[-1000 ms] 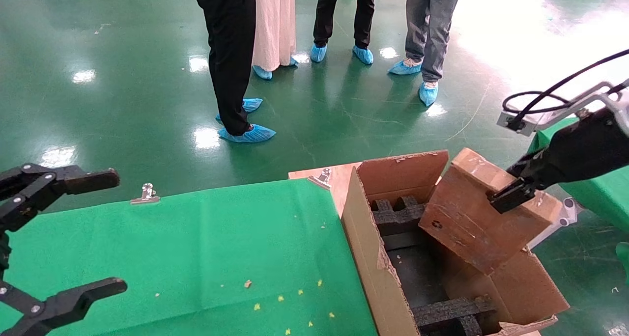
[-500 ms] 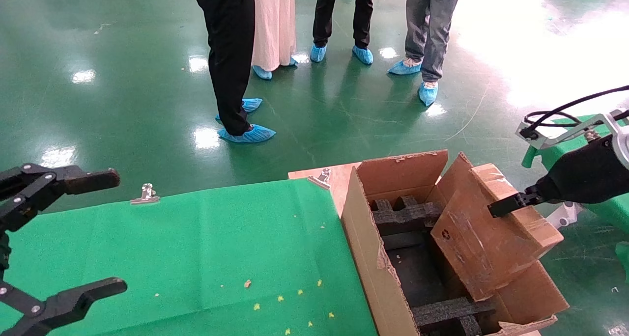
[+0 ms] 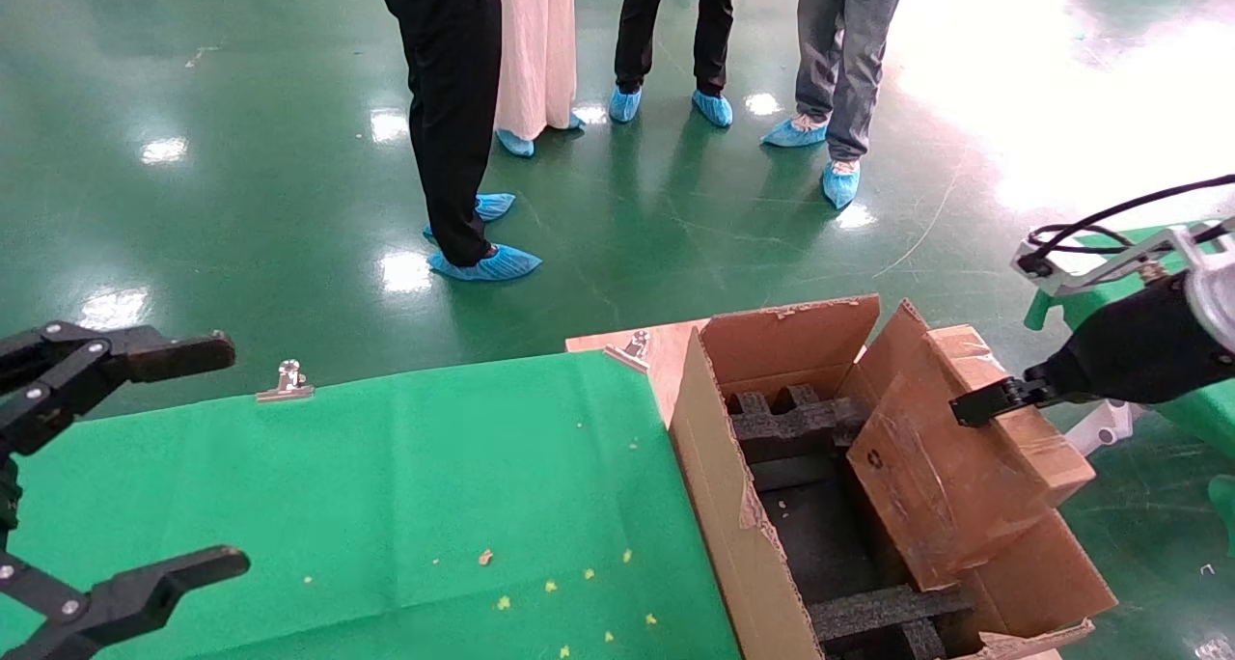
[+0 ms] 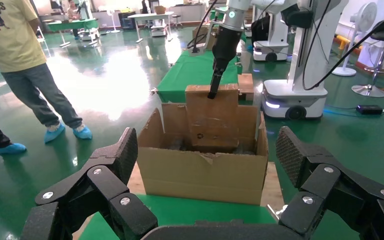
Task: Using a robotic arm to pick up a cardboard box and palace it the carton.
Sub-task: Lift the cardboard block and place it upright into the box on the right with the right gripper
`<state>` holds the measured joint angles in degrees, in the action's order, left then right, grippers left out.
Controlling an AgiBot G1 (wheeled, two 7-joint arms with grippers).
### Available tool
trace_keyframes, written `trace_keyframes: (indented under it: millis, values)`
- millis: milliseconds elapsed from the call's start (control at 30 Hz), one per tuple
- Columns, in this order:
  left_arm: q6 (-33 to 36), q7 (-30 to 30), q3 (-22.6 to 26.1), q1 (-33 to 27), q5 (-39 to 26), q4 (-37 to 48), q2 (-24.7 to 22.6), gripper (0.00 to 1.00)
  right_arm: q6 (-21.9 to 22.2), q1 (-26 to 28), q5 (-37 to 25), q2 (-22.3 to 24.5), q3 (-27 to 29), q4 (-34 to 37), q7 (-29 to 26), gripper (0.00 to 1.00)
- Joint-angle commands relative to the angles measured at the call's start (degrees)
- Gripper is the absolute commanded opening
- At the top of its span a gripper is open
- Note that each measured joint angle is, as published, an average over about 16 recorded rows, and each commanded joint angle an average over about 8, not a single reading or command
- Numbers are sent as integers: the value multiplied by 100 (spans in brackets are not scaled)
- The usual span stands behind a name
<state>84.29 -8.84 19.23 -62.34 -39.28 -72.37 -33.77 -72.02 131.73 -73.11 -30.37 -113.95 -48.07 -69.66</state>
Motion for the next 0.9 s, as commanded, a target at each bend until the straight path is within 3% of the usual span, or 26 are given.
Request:
trace_keyframes:
  millis: [33,367,900]
  values:
    - [0,0,0,0,0,0,0,100,83,-82,-10,-45,-28,13,-166,0]
    - [0,1,1,-1,1,1,0,100,589,-457,-189,-259,-133,164,-417,0]
    - [-1,1,2,-1,2,1,1,100,1102,-1139,57,-573,-84,773,-148,0]
